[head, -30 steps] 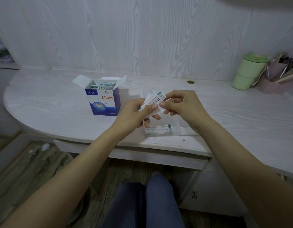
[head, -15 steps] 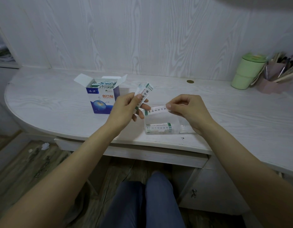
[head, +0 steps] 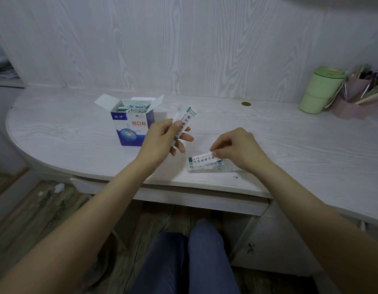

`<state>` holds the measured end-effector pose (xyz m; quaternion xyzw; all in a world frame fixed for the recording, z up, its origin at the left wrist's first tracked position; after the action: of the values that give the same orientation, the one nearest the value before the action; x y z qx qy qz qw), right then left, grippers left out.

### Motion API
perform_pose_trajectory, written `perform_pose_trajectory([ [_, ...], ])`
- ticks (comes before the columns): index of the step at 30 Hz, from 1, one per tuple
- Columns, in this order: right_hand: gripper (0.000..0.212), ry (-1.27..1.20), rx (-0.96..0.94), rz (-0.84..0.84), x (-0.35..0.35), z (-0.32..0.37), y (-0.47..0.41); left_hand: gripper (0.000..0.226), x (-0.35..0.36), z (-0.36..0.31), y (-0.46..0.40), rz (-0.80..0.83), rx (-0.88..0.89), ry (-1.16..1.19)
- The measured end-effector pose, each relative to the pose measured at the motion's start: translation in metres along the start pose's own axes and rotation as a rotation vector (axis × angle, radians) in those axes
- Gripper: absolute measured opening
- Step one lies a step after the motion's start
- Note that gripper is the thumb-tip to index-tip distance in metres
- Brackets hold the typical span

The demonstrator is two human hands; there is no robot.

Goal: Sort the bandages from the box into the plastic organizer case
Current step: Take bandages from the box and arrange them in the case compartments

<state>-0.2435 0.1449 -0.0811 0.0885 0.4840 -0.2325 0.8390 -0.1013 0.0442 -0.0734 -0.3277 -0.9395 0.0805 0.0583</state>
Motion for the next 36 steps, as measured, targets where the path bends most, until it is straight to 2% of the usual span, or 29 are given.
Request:
perform_pose_trajectory([
  [10,0.011,0.43,-0.166,0.032,0.009,0.026,0.002,0.025,0.008,-0.002,0.001,0.036,0.011,0.004],
  [15,0.009,0.49,-0.192,0.031,0.008,0.032,0.001,0.021,0.012,-0.002,0.001,0.059,0.006,-0.024],
  [19,0.013,0.41,-0.206,0.102,0.015,0.027,-0.003,0.018,0.012,-0.003,0.002,0.073,0.012,-0.009],
  [21,0.017,0.296,-0.197,0.037,0.006,0.027,-0.003,0.016,0.012,-0.003,0.003,0.078,0.016,0.022],
  [23,0.019,0.018,-0.153,-0.069,-0.012,0.024,-0.001,0.015,0.012,-0.003,0.003,0.076,0.013,0.046],
  [25,0.02,-0.35,-0.075,-0.083,-0.022,0.017,0.001,0.013,0.015,-0.003,0.004,0.082,0.001,0.057],
  [27,0.021,-0.51,-0.028,-0.066,-0.022,0.015,0.002,0.012,0.021,-0.003,0.005,0.121,-0.021,0.051],
  [31,0.008,-0.468,-0.033,-0.139,-0.027,0.015,0.002,0.017,0.032,0.003,0.008,0.181,-0.069,0.033],
  [36,0.008,-0.35,0.107,-0.103,-0.019,-0.004,0.001,0.029,0.007,0.006,0.001,-0.004,-0.085,-0.019],
])
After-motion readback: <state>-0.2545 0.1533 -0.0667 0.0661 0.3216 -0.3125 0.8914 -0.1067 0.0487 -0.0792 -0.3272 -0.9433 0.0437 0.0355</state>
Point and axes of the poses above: each hand's wrist, its own y-axis away from the middle knuckle, its own x-axis out of the palm, z = x × y, the point moved 10 cm from there along -y, towards the middle knuckle, and after that the axes turned 14 degrees about y, right-handed, at the moved point
